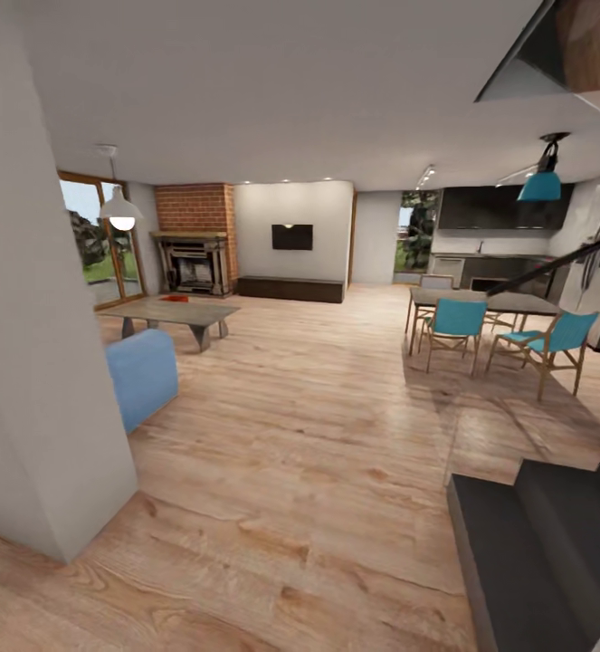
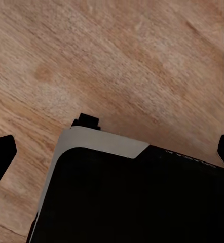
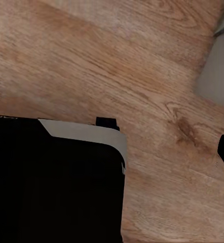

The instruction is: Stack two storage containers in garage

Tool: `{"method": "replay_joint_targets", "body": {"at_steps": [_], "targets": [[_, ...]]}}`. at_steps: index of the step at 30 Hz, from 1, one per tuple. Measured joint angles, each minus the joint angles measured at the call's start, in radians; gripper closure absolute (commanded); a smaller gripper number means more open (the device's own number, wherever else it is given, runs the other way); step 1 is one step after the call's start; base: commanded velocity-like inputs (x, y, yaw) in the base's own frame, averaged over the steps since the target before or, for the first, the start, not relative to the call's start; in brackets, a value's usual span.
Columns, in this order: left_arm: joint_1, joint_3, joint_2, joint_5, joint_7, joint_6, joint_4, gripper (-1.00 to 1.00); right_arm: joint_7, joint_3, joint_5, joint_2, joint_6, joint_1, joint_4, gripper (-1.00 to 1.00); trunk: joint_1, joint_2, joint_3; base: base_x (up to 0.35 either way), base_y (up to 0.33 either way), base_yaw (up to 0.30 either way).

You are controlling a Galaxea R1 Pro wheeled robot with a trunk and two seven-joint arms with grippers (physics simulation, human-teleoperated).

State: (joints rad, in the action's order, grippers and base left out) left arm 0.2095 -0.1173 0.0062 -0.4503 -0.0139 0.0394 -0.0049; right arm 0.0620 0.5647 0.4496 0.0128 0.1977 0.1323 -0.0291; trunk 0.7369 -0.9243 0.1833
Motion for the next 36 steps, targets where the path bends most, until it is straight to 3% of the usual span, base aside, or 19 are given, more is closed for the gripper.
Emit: {"method": "replay_joint_targets", "body": {"at_steps": [36], "targets": [[0.0, 0.0, 0.0, 0.001, 0.0, 0.002, 0.0, -1.0, 0.006, 0.004, 0.001, -0.001, -0.002, 0.0, 0.0, -1.0, 0.0, 0.0, 0.0, 0.323, 0.0, 0.0]]}}
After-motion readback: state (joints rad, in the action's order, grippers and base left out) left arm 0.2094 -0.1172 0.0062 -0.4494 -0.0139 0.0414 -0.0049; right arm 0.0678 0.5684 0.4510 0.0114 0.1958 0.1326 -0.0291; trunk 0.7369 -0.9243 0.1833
